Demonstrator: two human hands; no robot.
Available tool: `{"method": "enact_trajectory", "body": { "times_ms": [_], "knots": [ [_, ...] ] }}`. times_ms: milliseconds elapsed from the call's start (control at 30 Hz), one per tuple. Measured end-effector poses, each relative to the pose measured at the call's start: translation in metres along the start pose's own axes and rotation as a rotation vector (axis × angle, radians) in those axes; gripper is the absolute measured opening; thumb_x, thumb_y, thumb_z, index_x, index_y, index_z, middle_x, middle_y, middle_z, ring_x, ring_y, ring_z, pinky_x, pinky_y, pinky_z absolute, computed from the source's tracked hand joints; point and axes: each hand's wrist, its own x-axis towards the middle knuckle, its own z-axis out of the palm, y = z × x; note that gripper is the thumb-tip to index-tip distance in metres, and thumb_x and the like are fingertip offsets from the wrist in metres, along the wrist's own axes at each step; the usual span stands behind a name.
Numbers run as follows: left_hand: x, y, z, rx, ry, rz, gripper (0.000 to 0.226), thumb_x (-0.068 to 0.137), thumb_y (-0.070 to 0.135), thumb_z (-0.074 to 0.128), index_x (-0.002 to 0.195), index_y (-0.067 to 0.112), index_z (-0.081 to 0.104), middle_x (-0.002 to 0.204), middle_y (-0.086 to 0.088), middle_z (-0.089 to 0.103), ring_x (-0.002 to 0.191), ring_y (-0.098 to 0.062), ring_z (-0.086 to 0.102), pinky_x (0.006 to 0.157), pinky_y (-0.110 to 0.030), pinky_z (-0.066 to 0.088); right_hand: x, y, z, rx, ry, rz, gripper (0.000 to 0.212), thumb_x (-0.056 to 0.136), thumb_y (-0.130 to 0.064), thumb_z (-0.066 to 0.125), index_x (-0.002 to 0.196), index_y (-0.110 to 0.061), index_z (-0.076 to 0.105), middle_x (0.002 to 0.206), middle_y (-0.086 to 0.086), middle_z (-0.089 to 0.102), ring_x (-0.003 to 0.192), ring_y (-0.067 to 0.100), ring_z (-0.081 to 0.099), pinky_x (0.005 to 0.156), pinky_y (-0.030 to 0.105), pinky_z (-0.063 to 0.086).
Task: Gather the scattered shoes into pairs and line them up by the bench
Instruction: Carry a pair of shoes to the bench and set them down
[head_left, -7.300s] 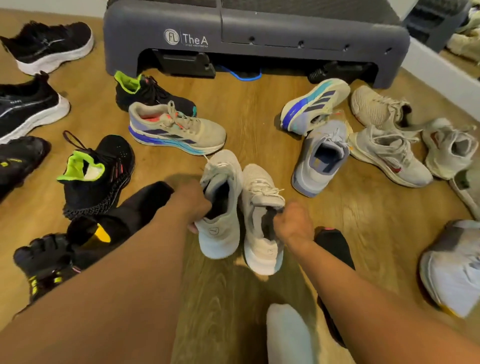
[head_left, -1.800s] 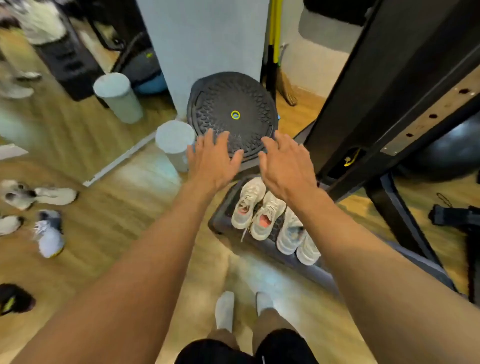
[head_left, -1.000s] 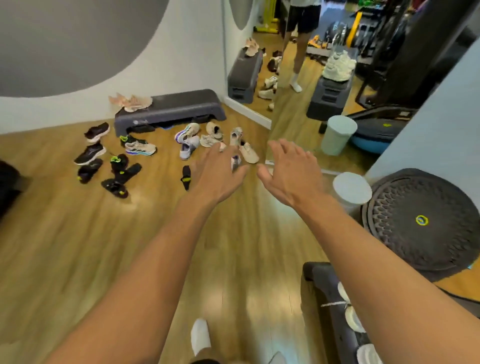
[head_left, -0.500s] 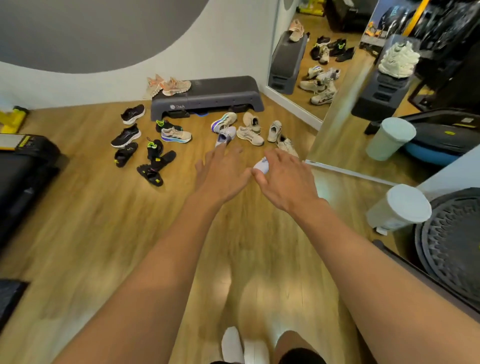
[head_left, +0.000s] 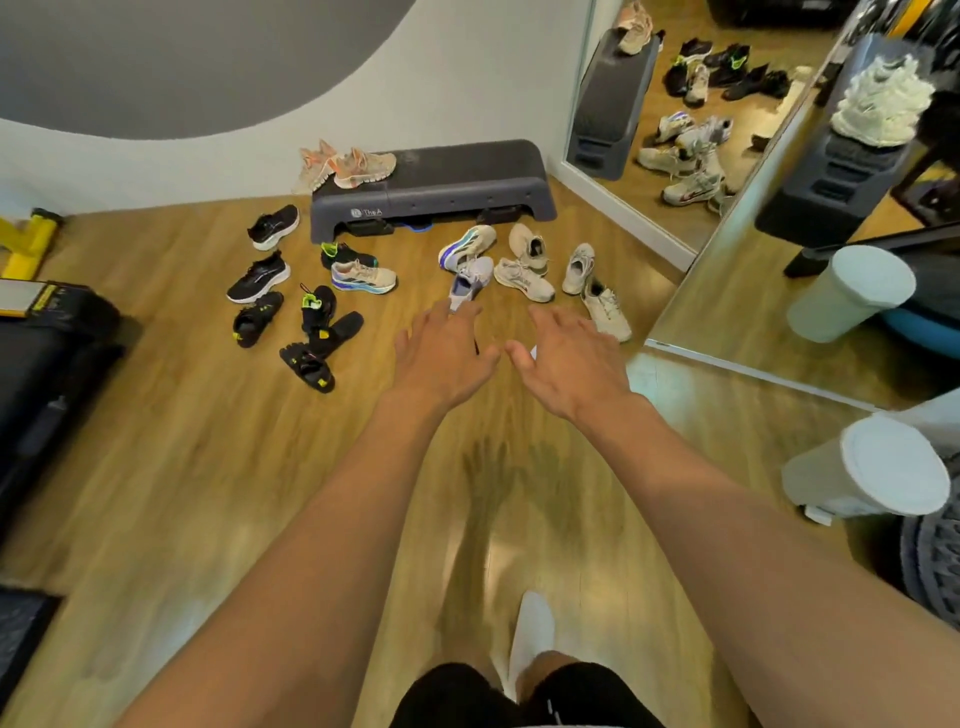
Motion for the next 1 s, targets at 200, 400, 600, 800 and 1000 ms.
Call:
{"method": "enact_trajectory", "body": {
  "times_ms": [200,400,600,800,1000],
  "knots": [
    [0.090,-0.006,0.004,-0.013,-0.030,-0.023,0.059,0.088,0.051,0.051,0.141,0.027,0.041,0.149,-0.008,0.036,0.135,-0.032,0.034,0.105,-0.051,0.028,0.087,0.003,-0.001,0.015,-0.070,0.020,0.046,0.097,-0.049,0.037,0.130,-0.018,0.042,0.137,0.008,0.046,0.127,0.031,0.042,0.098,0.052,0.038],
    [0.195,-0.026,0.004,-0.055,-0.091,0.047,0.056,0.086,0.047,0.052,0.138,0.027,0.042,0.146,-0.007,0.039,0.135,-0.029,0.035,0.107,-0.049,0.030,0.188,-0.001,0.010,0.015,-0.086,0.132,0.048,0.095,-0.050,0.037,0.131,-0.018,0.042,0.136,0.009,0.047,0.126,0.030,0.042,0.094,0.048,0.036],
    [0.296,-0.027,-0.001,0.002,-0.143,0.175,0.053,0.089,0.042,0.051,0.138,0.023,0.043,0.138,-0.005,0.045,0.128,-0.028,0.041,0.104,-0.047,0.036,0.269,0.005,0.004,0.155,-0.008,0.329,0.051,0.095,-0.048,0.038,0.136,-0.019,0.042,0.139,0.009,0.046,0.125,0.031,0.044,0.097,0.045,0.037],
    [0.395,0.008,0.018,0.042,-0.230,0.264,0.057,0.089,0.047,0.051,0.141,0.027,0.040,0.149,-0.004,0.037,0.137,-0.029,0.034,0.109,-0.051,0.030,0.346,0.049,0.004,0.360,-0.008,0.582,0.056,0.092,-0.051,0.043,0.136,-0.017,0.041,0.135,0.012,0.050,0.123,0.034,0.049,0.097,0.047,0.043],
    [0.493,0.068,0.056,0.041,-0.335,0.325,0.053,0.088,0.044,0.049,0.138,0.027,0.041,0.146,-0.006,0.038,0.132,-0.034,0.035,0.106,-0.053,0.028,0.427,0.128,0.018,0.545,0.009,0.749,0.051,0.090,-0.043,0.050,0.133,-0.016,0.043,0.128,0.012,0.055,0.116,0.032,0.053,0.090,0.039,0.043]
  ]
}}
